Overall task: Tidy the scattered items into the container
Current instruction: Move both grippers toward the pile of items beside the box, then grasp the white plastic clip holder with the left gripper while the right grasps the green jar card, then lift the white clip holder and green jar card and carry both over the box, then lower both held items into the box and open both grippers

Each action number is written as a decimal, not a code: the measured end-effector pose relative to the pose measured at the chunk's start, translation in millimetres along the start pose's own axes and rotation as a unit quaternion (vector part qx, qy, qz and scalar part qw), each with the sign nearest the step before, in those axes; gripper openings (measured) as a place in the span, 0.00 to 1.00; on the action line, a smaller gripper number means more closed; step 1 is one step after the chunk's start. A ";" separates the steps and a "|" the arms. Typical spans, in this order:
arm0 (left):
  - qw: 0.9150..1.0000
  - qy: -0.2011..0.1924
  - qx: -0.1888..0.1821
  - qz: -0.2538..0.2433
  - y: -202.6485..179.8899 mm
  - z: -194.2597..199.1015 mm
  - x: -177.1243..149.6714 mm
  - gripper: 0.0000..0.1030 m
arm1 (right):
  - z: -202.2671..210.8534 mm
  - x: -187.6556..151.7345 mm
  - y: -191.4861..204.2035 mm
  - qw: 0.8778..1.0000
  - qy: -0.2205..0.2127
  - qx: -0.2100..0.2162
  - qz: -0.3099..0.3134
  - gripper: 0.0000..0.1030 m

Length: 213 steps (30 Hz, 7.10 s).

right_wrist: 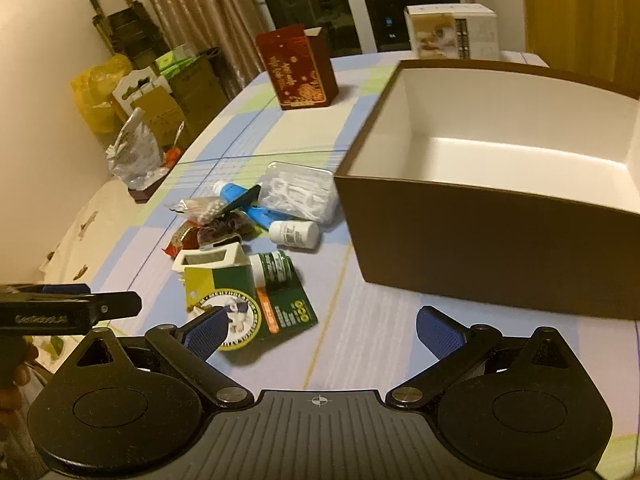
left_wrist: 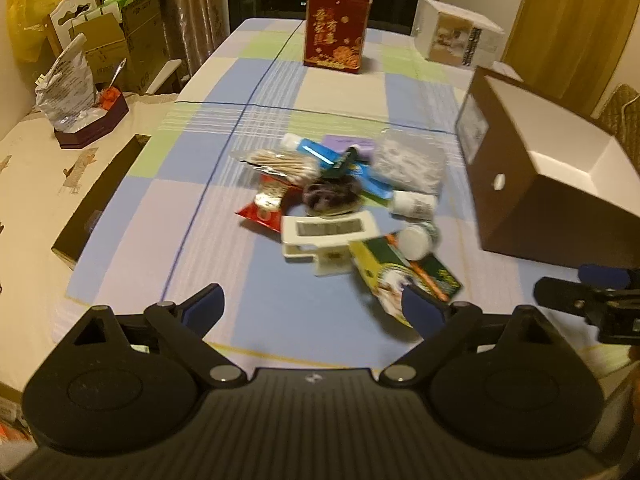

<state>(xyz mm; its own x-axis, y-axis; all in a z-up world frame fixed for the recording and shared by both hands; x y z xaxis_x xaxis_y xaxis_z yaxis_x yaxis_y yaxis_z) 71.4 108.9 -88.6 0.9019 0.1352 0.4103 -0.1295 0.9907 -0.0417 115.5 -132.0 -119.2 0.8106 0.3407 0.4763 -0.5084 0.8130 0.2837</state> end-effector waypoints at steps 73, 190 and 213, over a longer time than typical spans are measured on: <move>0.999 0.041 -0.021 0.005 -12.7 -98.1 39.5 0.50 | -76.4 7.5 2.3 0.988 0.042 -0.103 0.108 0.38; 0.978 0.047 -0.093 -0.179 -268.0 -108.4 162.0 0.59 | 18.0 111.0 -221.6 0.971 0.037 -0.215 -0.100 0.45; 0.989 0.000 -0.078 -0.123 -234.5 -43.3 138.8 0.83 | 57.6 81.0 -188.8 0.977 -0.002 -0.189 -0.100 0.90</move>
<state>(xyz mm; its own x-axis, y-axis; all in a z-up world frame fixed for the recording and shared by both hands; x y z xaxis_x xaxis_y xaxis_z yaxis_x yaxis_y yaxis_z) 244.7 -103.9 -61.3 0.8982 -0.1099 0.4256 0.1588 0.9840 -0.0811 260.4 -285.1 -86.2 0.8816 0.1552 0.4457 -0.1951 0.9798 0.0448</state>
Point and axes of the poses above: each gripper's, at about its wrist camera, not at the fingertips, and z roughly against the way its jaws point, y to its left, x to its top, the point moved 2 cm from there along -z, roughly the way its jaws point, and after that the axes turned 11 degrees about y, right-handed, at the moved point
